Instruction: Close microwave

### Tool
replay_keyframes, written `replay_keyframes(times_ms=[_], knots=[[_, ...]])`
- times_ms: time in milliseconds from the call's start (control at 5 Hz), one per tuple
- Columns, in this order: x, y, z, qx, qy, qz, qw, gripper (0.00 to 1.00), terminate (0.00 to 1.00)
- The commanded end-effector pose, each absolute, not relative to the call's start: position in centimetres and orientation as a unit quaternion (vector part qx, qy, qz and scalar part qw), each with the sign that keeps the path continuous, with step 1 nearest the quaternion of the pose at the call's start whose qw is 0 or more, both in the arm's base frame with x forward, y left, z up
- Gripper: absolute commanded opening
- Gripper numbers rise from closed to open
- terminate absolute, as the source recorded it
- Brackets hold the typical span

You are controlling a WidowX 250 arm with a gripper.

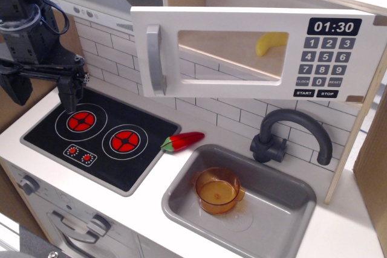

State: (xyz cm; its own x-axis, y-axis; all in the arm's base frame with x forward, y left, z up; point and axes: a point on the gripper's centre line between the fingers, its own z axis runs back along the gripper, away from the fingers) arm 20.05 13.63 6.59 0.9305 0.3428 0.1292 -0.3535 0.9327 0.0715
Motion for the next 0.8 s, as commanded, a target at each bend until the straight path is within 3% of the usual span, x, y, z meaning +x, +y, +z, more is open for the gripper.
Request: replay_keyframes(times_ms=[0,600], knots=[[20.1,13.6,6.6,0.047,-0.057,0.177,0.981,1.0,0.0],[23.5,2.9,6.6,0.001,-0.076,0.175,0.982,1.0,0.0]])
